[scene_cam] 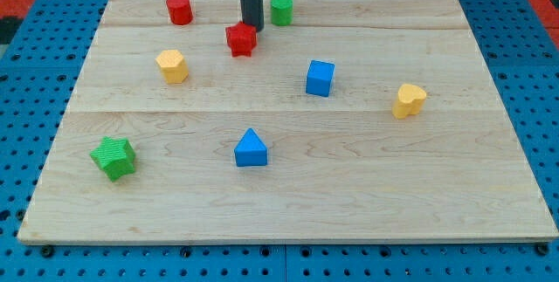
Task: Push the red circle to the red star
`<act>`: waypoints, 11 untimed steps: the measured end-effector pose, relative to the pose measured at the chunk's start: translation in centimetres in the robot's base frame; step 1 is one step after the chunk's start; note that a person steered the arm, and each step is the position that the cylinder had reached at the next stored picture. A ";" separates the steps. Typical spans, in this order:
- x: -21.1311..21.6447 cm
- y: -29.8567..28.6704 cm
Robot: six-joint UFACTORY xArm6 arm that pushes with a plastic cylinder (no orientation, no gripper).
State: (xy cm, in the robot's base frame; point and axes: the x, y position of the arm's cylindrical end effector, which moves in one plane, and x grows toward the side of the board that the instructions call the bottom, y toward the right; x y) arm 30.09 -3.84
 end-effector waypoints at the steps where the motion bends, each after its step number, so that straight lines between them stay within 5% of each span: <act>1: -4.8 -4.2; 3: -10.8 -7.2; 5: -7.0 -11.2; 7: -8.9 -17.0; 8: -6.4 -16.6; 11: -1.2 -2.6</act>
